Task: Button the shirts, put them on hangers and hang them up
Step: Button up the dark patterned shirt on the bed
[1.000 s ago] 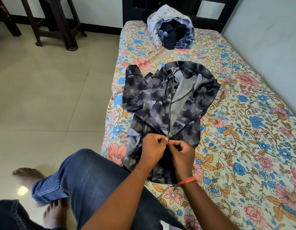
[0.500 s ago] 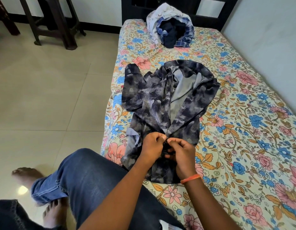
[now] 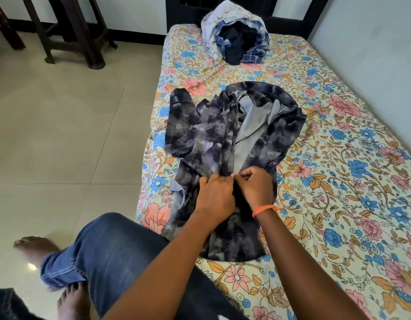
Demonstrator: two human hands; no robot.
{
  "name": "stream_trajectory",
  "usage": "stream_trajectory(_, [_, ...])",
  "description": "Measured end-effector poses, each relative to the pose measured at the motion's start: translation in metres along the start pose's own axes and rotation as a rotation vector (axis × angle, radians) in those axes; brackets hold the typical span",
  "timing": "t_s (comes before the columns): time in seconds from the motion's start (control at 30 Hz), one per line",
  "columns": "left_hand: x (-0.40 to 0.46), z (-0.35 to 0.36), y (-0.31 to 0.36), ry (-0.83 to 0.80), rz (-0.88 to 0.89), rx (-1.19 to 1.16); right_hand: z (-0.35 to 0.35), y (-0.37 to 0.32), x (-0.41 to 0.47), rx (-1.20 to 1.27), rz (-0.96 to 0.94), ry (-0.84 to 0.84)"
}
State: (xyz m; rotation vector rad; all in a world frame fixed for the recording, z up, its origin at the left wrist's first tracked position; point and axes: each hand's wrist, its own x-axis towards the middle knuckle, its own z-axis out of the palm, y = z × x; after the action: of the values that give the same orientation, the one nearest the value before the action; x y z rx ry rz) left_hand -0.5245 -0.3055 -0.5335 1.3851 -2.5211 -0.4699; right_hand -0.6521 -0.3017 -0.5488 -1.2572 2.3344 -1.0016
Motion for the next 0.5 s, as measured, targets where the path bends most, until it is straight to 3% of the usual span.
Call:
stream_trajectory(0.1, [0.017,-0.001,-0.004,0.032,-0.142,-0.071,0.001,0.007,0.003,-0.053,0.078,0.012])
stream_trajectory(0.5, [0.055,0.009,-0.005,0.057,-0.403,-0.257,0.016,0.016,0.024,-0.166,0.157,-0.069])
